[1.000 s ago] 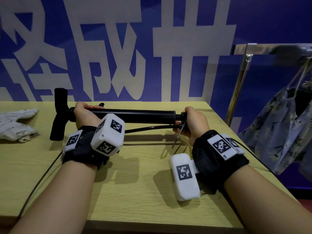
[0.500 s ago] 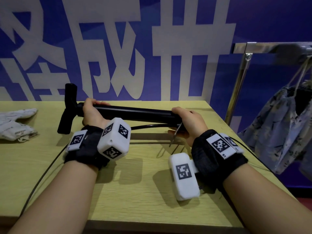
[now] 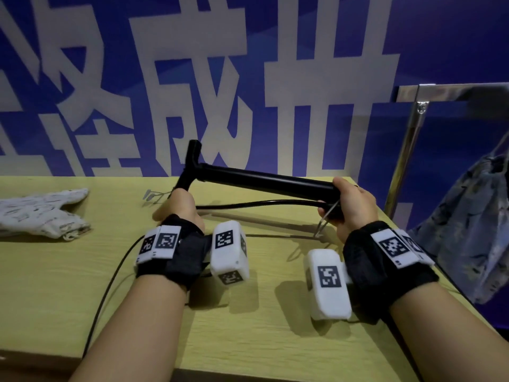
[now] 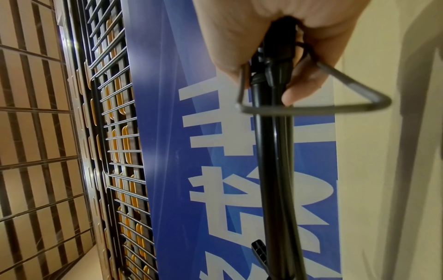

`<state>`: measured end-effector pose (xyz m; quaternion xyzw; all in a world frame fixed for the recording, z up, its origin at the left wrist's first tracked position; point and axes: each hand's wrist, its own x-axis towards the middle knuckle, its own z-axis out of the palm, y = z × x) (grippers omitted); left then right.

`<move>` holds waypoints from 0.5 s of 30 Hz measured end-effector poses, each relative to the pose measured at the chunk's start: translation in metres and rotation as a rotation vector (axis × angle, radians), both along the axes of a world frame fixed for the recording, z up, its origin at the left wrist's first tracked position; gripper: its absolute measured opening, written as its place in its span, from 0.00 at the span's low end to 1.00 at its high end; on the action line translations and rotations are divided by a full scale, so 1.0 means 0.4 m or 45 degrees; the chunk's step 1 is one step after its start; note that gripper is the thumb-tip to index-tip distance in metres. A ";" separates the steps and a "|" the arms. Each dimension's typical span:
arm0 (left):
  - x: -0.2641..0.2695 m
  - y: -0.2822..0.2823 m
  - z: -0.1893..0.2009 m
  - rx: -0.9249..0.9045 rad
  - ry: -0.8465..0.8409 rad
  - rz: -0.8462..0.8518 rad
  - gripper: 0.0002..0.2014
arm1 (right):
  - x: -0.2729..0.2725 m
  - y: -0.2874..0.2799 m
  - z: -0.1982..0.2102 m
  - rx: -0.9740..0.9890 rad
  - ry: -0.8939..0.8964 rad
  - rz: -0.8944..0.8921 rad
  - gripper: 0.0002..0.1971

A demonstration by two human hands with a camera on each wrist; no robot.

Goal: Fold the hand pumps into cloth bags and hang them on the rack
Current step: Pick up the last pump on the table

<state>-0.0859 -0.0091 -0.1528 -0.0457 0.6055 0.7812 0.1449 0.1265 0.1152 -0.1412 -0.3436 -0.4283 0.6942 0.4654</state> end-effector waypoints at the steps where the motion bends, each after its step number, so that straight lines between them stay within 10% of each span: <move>1: -0.010 -0.002 -0.003 0.070 -0.021 -0.084 0.14 | 0.000 0.004 -0.001 -0.001 0.012 -0.010 0.09; 7: 0.005 -0.026 -0.004 0.617 -0.244 -0.403 0.10 | 0.004 0.013 0.001 -0.020 0.090 -0.036 0.10; 15: 0.016 -0.019 0.042 0.607 0.003 0.026 0.13 | 0.006 0.021 -0.008 0.094 0.002 -0.132 0.04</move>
